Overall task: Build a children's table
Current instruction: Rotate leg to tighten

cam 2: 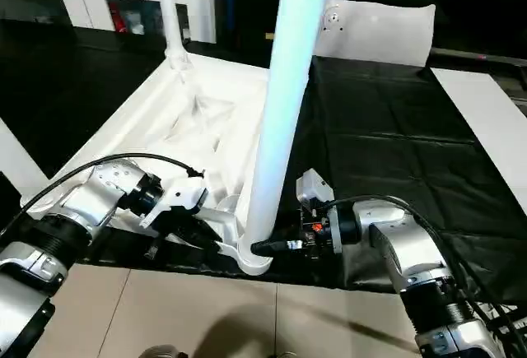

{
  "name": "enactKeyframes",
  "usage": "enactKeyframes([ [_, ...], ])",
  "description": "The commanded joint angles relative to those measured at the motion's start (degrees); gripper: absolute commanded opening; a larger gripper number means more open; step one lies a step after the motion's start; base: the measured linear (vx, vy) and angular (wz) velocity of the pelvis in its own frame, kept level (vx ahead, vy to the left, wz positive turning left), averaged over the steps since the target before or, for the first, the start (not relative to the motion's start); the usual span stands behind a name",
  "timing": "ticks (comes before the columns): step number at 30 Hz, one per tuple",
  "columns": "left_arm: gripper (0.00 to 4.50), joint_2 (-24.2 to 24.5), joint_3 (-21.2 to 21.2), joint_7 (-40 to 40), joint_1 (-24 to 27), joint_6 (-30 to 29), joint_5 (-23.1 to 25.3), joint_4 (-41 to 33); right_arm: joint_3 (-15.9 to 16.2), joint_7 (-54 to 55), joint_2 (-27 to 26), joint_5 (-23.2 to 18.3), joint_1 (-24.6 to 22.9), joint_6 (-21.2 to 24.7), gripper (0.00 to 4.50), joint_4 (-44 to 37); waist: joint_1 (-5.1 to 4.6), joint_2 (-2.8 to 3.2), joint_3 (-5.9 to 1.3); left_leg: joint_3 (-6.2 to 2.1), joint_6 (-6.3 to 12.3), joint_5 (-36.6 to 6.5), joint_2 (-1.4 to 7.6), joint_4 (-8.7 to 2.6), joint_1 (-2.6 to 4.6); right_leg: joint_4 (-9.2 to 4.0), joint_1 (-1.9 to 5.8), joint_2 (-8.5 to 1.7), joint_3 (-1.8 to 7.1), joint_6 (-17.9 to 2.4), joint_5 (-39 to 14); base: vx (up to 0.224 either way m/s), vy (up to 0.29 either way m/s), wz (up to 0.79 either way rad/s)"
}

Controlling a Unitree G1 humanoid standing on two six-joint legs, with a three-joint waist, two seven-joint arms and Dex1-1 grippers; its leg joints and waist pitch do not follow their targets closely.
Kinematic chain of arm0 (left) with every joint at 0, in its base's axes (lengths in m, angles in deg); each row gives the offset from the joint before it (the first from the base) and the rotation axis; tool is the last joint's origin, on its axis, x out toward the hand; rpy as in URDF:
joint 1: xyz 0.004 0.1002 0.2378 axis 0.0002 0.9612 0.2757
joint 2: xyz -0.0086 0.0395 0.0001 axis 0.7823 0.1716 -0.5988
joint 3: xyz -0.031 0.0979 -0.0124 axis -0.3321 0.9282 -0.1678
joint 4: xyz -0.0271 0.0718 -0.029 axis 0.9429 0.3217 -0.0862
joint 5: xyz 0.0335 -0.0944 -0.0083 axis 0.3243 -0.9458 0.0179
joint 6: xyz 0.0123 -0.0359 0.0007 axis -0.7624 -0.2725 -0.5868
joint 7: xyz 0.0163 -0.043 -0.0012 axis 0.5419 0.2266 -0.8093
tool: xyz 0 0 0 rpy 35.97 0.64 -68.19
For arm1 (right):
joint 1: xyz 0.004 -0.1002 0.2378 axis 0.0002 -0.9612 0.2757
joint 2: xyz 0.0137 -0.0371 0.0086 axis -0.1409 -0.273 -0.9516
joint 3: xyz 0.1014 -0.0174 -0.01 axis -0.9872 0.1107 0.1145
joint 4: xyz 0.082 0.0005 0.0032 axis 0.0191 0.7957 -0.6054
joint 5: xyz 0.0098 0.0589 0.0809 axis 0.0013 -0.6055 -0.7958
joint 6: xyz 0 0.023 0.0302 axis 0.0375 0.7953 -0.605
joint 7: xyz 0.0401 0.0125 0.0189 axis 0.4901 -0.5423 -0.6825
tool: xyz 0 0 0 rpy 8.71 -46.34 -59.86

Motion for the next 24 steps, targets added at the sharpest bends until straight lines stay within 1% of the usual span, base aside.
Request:
enactKeyframes([
  [1, 0.0, -0.52, 2.02, 2.38, -1.23, 1.06, 0.12, 0.23, 0.29, -1.22, 0.51, -1.01, 1.06, 0.68, 1.99, 0.1, -0.24, -0.25, -3.82, -0.55, 3.17, -7.25, 3.24, -3.75, 0.16, -4.47, 3.35, -5.22, 3.16, -8.99, -16.59, 0.0, 0.0, 0.0],
  [3, 0.0, -0.59, 1.91, 2.38, -1.21, 1.09, -0.02, 0.39, 0.36, -1.07, 0.39, -1.31, 0.86, 0.96, 1.98, -0.33, -0.23, -0.3, -3.83, -0.59, 3.05, -7.27, 3.26, -3.78, 0.11, -4.43, 3.38, -5.2, 3.18, -8.82, -16.78, 0.0, 0.0, 0.0],
  [5, 0.0, -0.83, 1.41, 2.38, -1.09, 1.01, 0.0, 0.49, 0.35, -0.82, 0.25, -1.65, 0.56, 1.35, 1.98, -0.87, -0.25, -0.3, -3.85, -0.59, 3.06, -7.05, 3.29, -3.77, 0.13, -4.35, 3.35, -5.17, 3.18, -9.1, -15.95, 0.0, 0.0, 0.0],
  [6, 0.0, -1.28, 0.57, 1.95, -0.82, 0.33, -0.25, 0.42, 0.11, -0.2, -0.11, -2.26, -0.13, 2.29, 1.98, -1.9, -0.27, -0.34, -3.83, -0.56, 3.07, -7.1, 3.29, -3.76, 0.14, -4.36, 3.34, -5.17, 3.19, -9.16, -15.89, 0.0, 0.0, 0.0],
  [7, 0.0, -1.83, -0.36, 1.12, -0.51, -0.71, -0.71, 0.14, -0.28, 0.71, -0.61, -3.0, -0.91, 3.41, 1.98, -2.97, -0.21, -0.27, -3.86, -0.59, 3.06, -6.83, 3.28, -3.75, 0.13, -4.28, 3.41, -5.19, 3.18, -9.31, -15.5, 0.0, 0.0, 0.0],
  [8, 0.0, -2.63, -1.47, -0.32, -0.24, -2.01, -1.49, -0.18, -0.94, 2.19, -1.41, -3.83, -1.85, 4.62, 1.98, -4.09, -0.2, -0.38, -3.82, -0.54, 3.12, -6.33, 3.33, -3.78, 0.17, -4.21, 3.41, -5.12, 3.28, -9.37, -14.6, 0.0, 0.0, 0.0],
  [9, 0.0, -3.51, -2.48, -2.22, 0.0, -3.66, -2.25, -0.62, -1.55, 4.39, -2.51, -4.4, -2.89, 5.89, 1.98, -5.25, -0.21, -0.39, -3.79, -0.48, 3.19, -6.56, 3.32, -3.79, 0.14, -4.3, 3.33, -5.16, 3.33, -9.28, -14.81, 0.0, 0.0, 0.0],
  [10, 0.0, -4.33, -3.15, -4.94, 0.2, -4.93, -2.27, -1.07, -2.26, 8.47, -4.46, -3.95, -4.0, 6.22, 1.98, -5.99, -0.21, -0.25, -3.75, -0.6, 2.8, -6.84, 3.39, -3.84, 0.26, -4.28, 3.23, -5.28, 3.3, -9.26, -15.31, 0.0, 0.0, 0.0],
  [11, 0.0, -4.33, -3.15, -4.94, 0.2, -4.93, -2.27, -1.07, -2.26, 8.47, -4.46, -3.95, -4.0, 6.22, 1.98, -5.99, -0.4, -0.36, -3.59, -0.72, 2.33, -8.28, 3.22, -4.0, 0.2, -4.75, 3.21, -5.33, 3.16, -8.49, -18.47, 0.0, 0.0, 0.0],
  [12, 0.0, -5.08, -3.6, -7.87, 0.27, -5.78, -1.85, -1.24, -2.71, 12.31, -6.29, -3.05, -4.83, 6.08, 1.98, -6.4, -0.55, -0.65, -3.56, -0.72, 2.14, -8.94, 3.03, -3.97, 0.18, -4.99, 3.28, -5.34, 3.08, -7.85, -20.6, 0.0, 0.0, 0.0],
  [13, 0.0, -5.08, -3.6, -7.87, 0.27, -5.78, -1.85, -1.24, -2.71, 12.31, -6.29, -3.05, -4.83, 6.08, 1.98, -6.4, -0.69, -0.47, -3.3, -0.81, 1.63, -10.09, 2.95, -4.06, 0.3, -5.52, 3.0, -5.44, 3.04, -6.39, -24.94, 0.0, 0.0, 0.0],
  [14, 0.0, -5.93, -3.85, -11.83, 0.37, -7.65, -0.83, -1.51, -2.63, 17.71, -8.67, -0.74, -5.39, 5.82, 1.98, -6.54, -1.12, -0.34, -3.25, -0.89, 1.05, -11.1, 2.9, -4.07, 0.32, -5.93, 2.93, -5.47, 3.03, -5.05, -28.62, 0.0, 0.0, 0.0],
  [15, 0.0, -5.93, -3.85, -11.83, 0.37, -7.65, -0.83, -1.51, -2.63, 17.71, -8.67, -0.74, -5.39, 5.82, 1.98, -6.54, -1.3, -0.38, -3.22, -0.99, 0.83, -11.31, 2.8, -4.09, 0.29, -6.07, 2.86, -5.45, 2.92, -4.58, -29.74, 0.0, 0.0, 0.0],
  [16, 0.0, -7.2, -4.3, -16.03, 0.36, -9.66, -0.27, -1.52, -2.52, 23.26, -11.4, 1.33, -5.45, 6.71, 1.98, -6.56, -1.88, -0.55, -3.22, -1.24, 0.62, -11.47, 2.69, -4.23, -0.11, -6.22, 3.24, -5.5, 2.71, -3.43, -31.55, 0.0, 0.0, 0.0],
  [17, 0.0, -8.87, -4.88, -20.91, 0.34, -12.51, 0.37, -2.12, -2.66, 29.68, -14.93, 3.32, -4.99, 8.28, 1.98, -6.25, -2.48, -0.39, -3.18, -1.31, -0.14, -11.93, 2.79, -4.33, -0.12, -6.18, 2.87, -5.29, 2.73, -3.06, -31.81, 0.0, 0.0, 0.0],
  [18, 0.0, -11.32, -5.91, -26.03, 0.23, -16.24, 0.76, -3.05, -3.08, 37.19, -19.28, 5.22, -3.96, 10.28, 1.97, -5.5, -3.29, -0.43, -3.11, -1.45, -0.58, -13.32, 2.52, -4.2, 0.19, -6.56, 2.57, -5.27, 2.47, -2.69, -33.83, 0.0, 0.0, 0.0],
  [19, 0.0, -12.25, -6.33, -27.74, 0.16, -17.62, 0.77, -3.38, -3.28, 39.76, -20.76, 5.88, -3.51, 10.89, 1.95, -5.12, -3.83, -0.51, -2.98, -1.42, -0.95, -13.7, 2.46, -4.21, 0.1, -6.63, 2.49, -5.19, 2.47, -2.66, -34.75, 0.0, 0.0, 0.0],
  [20, 0.0, -13.18, -6.78, -29.28, 0.09, -19.02, 0.78, -3.75, -3.5, 42.22, -22.14, 6.53, -3.04, 11.37, 1.95, -4.72, -4.4, -0.62, -2.98, -1.69, -1.23, -14.44, 2.08, -3.98, 0.01, -7.12, 2.65, -5.38, 1.99, -1.49, -38.08, 0.0, 0.0, 0.0],
  [21, 0.0, -13.18, -6.78, -29.28, 0.09, -19.02, 0.78, -3.75, -3.5, 42.22, -22.14, 6.53, -3.04, 11.37, 1.94, -4.72, -4.65, -0.55, -3.11, -1.69, -0.44, -14.42, 1.89, -3.85, -0.04, -7.69, 2.82, -5.44, 1.89, -0.45, -39.33, 0.0, 0.0, 0.0],
  [22, 0.0, -14.59, -7.68, -31.93, -0.23, -20.38, 0.99, -3.86, -4.09, 45.2, -23.95, 6.99, -2.39, 12.16, 1.94, -4.22, -4.55, -0.34, -3.18, -1.66, 0.07, -14.31, 2.02, -3.88, 0.23, -7.8, 2.68, -5.5, 2.04, -0.47, -38.67, 0.0, 0.0, 0.0],
  [23, 0.0, -16.48, -8.93, -36.21, -0.69, -22.06, 1.31, -4.01, -4.9, 49.68, -26.32, 8.04, -1.24, 12.67, 1.94, -3.1, -4.77, 0.05, -3.2, -1.64, 0.75, -13.87, 2.33, -4.16, 0.42, -7.64, 2.5, -5.3, 2.15, -1.8, -35.29, 0.0, 0.0, 0.0],
  [24, 0.0, -17.87, -9.8, -39.51, -1.07, -23.06, 1.44, -4.04, -5.57, 53.32, -28.17, 8.7, -0.16, 12.96, 1.94, -2.01, -5.05, -0.11, -3.21, -1.64, 0.8, -14.06, 2.47, -4.35, 0.3, -7.38, 2.51, -5.09, 2.08, -2.99, -32.84, 0.0, 0.0, 0.0],
])
